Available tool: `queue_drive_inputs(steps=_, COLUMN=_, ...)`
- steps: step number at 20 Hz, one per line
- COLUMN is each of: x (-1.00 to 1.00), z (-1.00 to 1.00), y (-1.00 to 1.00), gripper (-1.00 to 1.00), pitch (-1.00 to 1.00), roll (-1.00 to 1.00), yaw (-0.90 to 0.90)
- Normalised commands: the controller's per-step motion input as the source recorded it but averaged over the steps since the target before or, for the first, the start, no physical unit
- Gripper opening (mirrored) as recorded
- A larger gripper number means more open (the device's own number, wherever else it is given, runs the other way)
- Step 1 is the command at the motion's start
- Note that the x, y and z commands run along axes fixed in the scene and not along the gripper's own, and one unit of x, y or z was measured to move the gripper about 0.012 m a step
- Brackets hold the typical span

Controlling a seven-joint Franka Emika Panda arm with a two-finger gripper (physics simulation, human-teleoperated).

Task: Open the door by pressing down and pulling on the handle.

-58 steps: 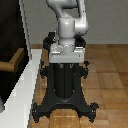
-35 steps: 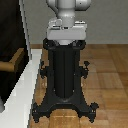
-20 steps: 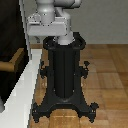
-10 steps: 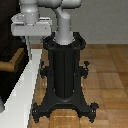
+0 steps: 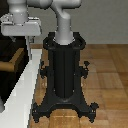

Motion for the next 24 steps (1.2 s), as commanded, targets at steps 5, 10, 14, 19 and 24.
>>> queue_drive_inputs(steps=5, x=0.00, z=0.00, y=0.00, gripper=1.00, pitch=0.00, roll=0.00, yaw=-0.06)
queue_drive_inputs(steps=10, x=0.00, z=0.00, y=-0.60, gripper=1.00, pitch=0.00, roll=0.00, yaw=0.00)
queue_drive_inputs(steps=14, x=0.50, z=0.00, y=0.00, gripper=1.00, pitch=0.00, roll=0.00, yaw=0.00)
queue_drive_inputs(steps=19, x=0.00, z=0.00, y=0.00, gripper=1.00, pitch=0.00, roll=0.00, yaw=0.00)
queue_drive_inputs(steps=24, x=0.00, z=0.00, y=0.00, gripper=1.00, pitch=0.00, roll=0.00, yaw=0.00)
